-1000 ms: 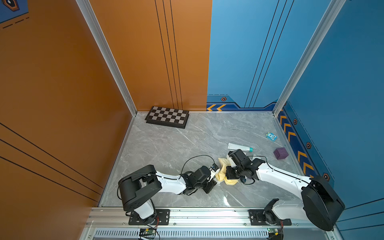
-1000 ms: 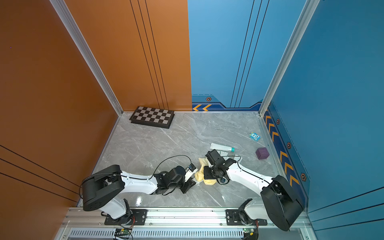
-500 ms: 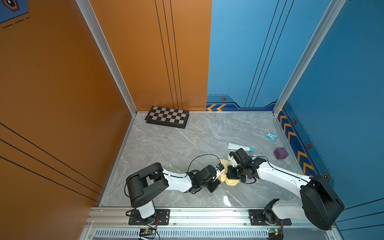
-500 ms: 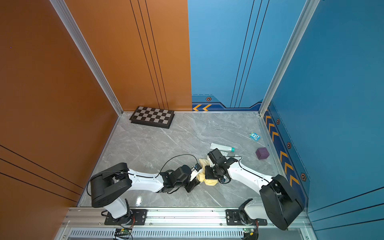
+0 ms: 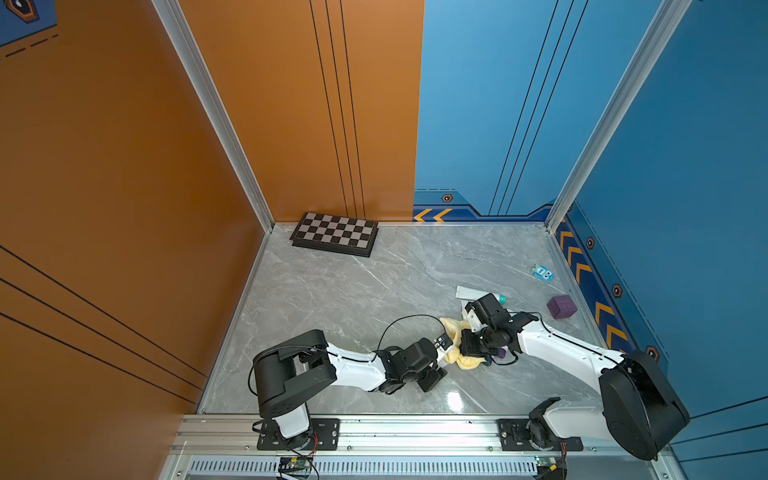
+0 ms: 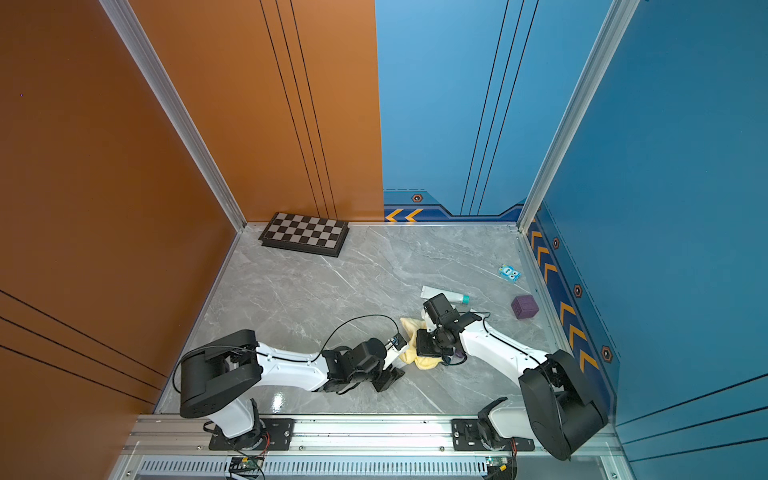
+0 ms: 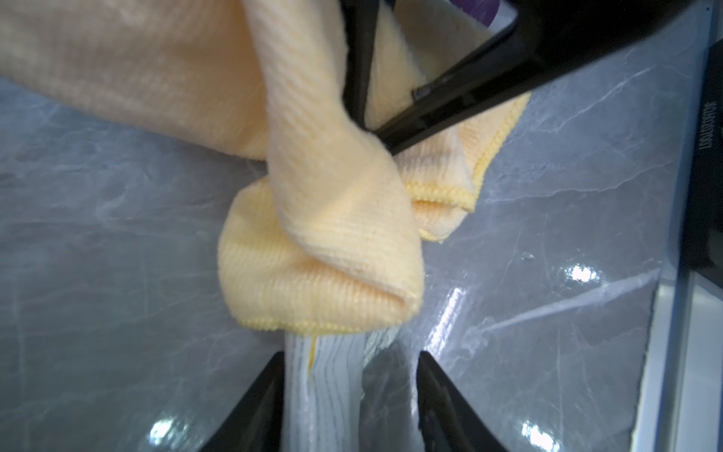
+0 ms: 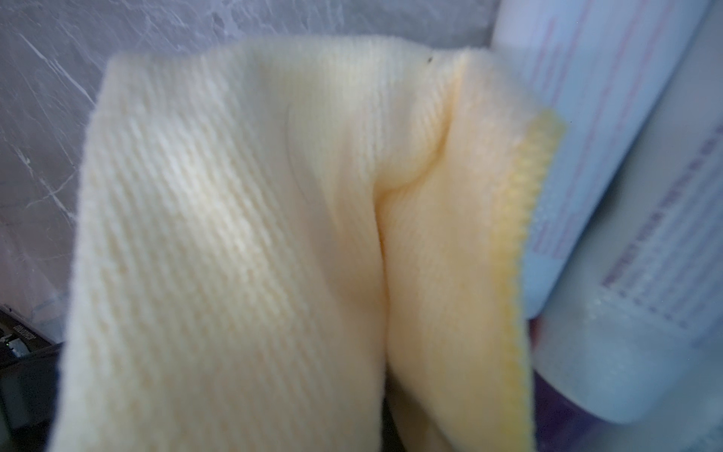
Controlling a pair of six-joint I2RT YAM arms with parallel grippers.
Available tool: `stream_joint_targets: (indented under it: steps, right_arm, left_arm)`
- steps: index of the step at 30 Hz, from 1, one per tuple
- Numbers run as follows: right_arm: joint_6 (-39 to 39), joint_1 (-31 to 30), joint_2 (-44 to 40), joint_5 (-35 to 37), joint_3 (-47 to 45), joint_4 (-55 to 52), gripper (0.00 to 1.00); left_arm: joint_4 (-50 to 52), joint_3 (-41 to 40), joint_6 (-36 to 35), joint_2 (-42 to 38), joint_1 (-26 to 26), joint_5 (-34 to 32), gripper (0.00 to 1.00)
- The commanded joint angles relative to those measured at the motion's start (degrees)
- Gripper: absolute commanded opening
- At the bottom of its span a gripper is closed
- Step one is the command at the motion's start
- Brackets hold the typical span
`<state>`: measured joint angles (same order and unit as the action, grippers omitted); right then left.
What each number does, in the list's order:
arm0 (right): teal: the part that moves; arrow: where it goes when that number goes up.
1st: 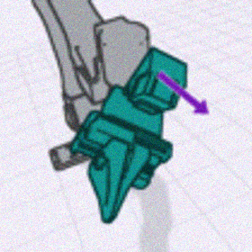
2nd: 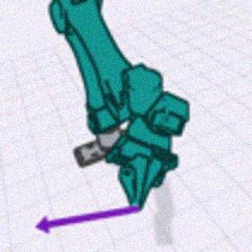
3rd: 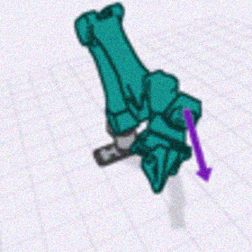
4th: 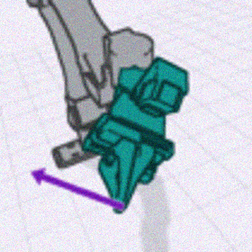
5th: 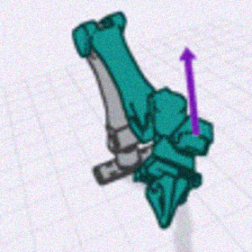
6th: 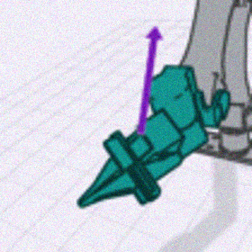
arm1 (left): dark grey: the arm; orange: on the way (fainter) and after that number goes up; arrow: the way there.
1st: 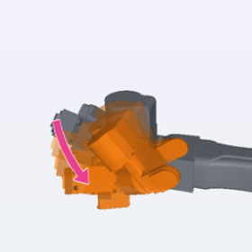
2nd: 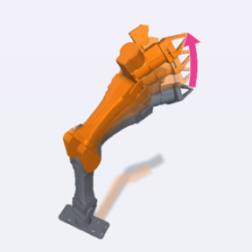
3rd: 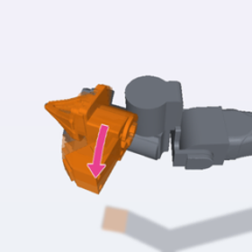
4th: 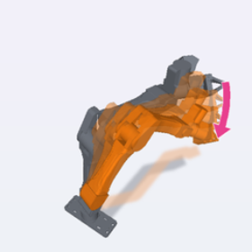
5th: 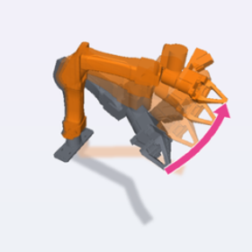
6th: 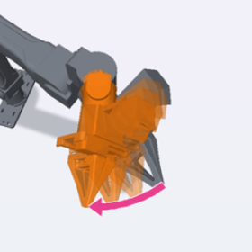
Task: Wipe the surface of the toothpaste tube
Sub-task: Wipe the dirt from the toothpaste tube.
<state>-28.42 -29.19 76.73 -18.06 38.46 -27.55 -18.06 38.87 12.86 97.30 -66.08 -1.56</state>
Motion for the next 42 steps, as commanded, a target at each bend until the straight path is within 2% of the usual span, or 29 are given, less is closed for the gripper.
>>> stream_joint_targets:
  steps: [1, 2, 3, 4, 6, 7, 15, 21, 25, 28, 30, 35, 39, 42]
  right_arm:
    - [0.8, 0.3, 0.1, -0.2, 0.6, -3.6, 0.0]
    - [0.5, -0.1, -0.1, -0.3, 0.6, -3.6, 0.0]
    - [0.4, -0.7, -0.3, -0.3, 0.8, -3.7, 0.0]
    - [0.3, -1.2, -0.4, -0.3, 1.0, -3.9, 0.0]
    - [0.1, -2.2, -0.7, -0.4, 1.3, -3.9, 0.0]
    - [0.0, -2.6, -0.8, -0.6, 1.4, -3.9, 0.0]
    - [-1.3, -6.1, 1.9, -4.4, 2.3, -1.3, 0.0]
    - [-2.1, -10.4, 7.7, -9.6, 1.6, 2.9, 0.0]
    - [-1.5, -13.8, 12.1, -8.8, 1.1, 3.6, 0.0]
    - [-0.4, -13.5, 12.8, -3.2, 0.7, 1.1, 0.0]
    - [-0.2, -12.3, 10.7, 3.5, 0.0, -1.4, 0.0]
    - [-1.7, -9.7, 4.1, 12.5, -0.2, -4.8, 0.0]
    - [-2.9, -6.4, -3.1, 16.0, -1.2, -6.9, 0.0]
    - [-3.4, -3.9, -6.7, 16.1, -2.0, -7.3, 0.0]
  left_arm:
    - [15.3, -3.4, 2.4, 4.2, -0.9, -0.9, 0.39]
    - [15.2, -3.5, 2.6, 4.7, -1.1, -1.1, 0.32]
    - [15.2, -3.5, 2.8, 5.1, -1.2, -1.6, 0.19]
    - [15.2, -3.5, 2.8, 5.5, -1.2, -1.8, 0.12]
    - [15.0, -3.2, 2.5, 5.9, -1.2, -1.8, 0.02]
    - [15.0, -3.2, 2.3, 6.0, -1.0, -1.7, 0.0]
    - [13.1, -3.7, 2.0, 6.3, 0.2, -0.4, 0.0]
    - [12.5, -3.5, 1.8, 7.2, 0.6, 0.2, 0.0]
    - [12.4, -3.8, 1.7, 7.1, 1.0, -0.1, 0.0]
    - [12.2, -4.1, 2.0, 6.7, 1.2, -0.5, 0.0]
    - [12.0, -4.5, 2.5, 6.4, 1.3, -0.4, 0.0]
    - [12.0, -5.0, 2.8, 5.5, 1.4, -0.5, 0.01]
    - [12.0, -5.1, 2.8, 5.1, 1.4, -0.8, 0.0]
    - [12.0, -5.0, 2.4, 4.8, 1.5, -0.8, 0.01]
